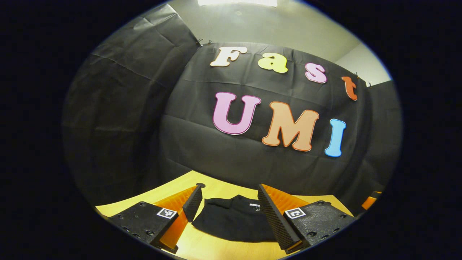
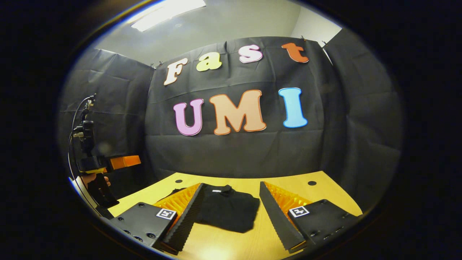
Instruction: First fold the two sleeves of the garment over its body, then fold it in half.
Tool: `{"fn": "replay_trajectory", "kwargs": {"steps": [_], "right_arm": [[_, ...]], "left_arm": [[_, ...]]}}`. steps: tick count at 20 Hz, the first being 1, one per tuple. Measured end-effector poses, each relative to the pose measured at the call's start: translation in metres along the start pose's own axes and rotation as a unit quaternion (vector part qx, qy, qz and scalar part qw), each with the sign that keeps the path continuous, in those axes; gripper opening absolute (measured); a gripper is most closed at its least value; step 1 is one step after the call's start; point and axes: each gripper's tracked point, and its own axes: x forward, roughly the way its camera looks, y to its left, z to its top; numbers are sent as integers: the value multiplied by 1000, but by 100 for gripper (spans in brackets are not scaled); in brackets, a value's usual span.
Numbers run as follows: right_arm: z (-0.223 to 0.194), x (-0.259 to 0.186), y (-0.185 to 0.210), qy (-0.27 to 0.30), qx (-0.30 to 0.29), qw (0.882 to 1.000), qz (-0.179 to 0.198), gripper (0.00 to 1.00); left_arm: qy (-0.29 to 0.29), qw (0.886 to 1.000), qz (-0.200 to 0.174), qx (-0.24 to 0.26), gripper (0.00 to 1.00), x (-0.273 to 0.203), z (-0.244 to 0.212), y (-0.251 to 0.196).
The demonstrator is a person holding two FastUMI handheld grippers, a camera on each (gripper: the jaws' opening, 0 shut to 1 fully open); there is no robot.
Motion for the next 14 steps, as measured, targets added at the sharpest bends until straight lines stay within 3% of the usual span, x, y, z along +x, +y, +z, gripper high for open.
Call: {"fn": "replay_trajectory", "kwargs": {"steps": [5, 14], "right_arm": [[6, 3, 32, -27, 21, 999, -15, 97], [11, -12, 145, -39, 52, 998, -10, 97]], "left_arm": [[-16, 993, -110, 29, 92, 3, 12, -19], [0, 983, -174, 61, 92, 1, 33, 44]]}}
